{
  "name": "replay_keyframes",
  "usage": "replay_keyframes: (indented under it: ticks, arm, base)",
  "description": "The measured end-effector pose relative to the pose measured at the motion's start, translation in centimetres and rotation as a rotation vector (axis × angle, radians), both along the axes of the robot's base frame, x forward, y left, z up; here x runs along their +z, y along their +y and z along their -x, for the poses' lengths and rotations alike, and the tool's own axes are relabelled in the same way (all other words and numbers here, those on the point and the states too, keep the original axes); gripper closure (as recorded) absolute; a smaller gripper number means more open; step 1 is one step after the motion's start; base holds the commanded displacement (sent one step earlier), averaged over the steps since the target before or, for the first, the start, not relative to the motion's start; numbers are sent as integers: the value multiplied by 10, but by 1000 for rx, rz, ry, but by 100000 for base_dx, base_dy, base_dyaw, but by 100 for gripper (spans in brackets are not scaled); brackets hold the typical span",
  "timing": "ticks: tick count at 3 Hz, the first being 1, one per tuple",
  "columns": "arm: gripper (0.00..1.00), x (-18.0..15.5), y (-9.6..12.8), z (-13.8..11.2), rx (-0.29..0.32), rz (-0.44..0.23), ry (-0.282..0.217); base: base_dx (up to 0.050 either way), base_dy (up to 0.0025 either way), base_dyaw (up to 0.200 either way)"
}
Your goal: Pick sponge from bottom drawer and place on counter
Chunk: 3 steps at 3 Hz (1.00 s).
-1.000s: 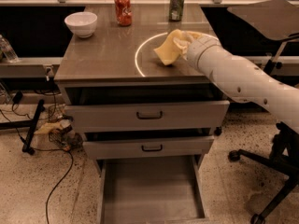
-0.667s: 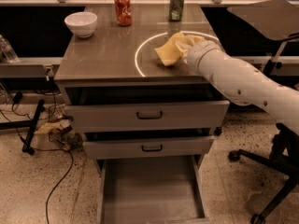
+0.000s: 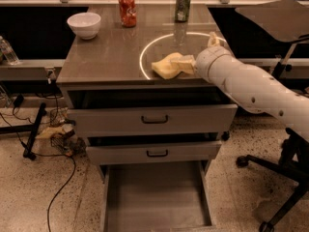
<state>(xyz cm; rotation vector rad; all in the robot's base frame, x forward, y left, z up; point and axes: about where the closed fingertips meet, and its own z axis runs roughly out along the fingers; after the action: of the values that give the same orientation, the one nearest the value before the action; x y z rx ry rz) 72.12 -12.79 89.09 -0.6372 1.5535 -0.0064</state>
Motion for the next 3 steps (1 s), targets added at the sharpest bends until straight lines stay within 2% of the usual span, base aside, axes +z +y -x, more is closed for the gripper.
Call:
replay_keyframes:
  ticks: [1, 2, 3]
  arm:
    - [0, 13, 1, 5, 27, -23, -31]
    - [0, 53, -33, 8, 27, -63, -117]
    - [0, 137, -30, 19, 78, -142, -255]
  base:
    - [0, 0, 0]
    - [0, 0, 0]
    - [0, 0, 0]
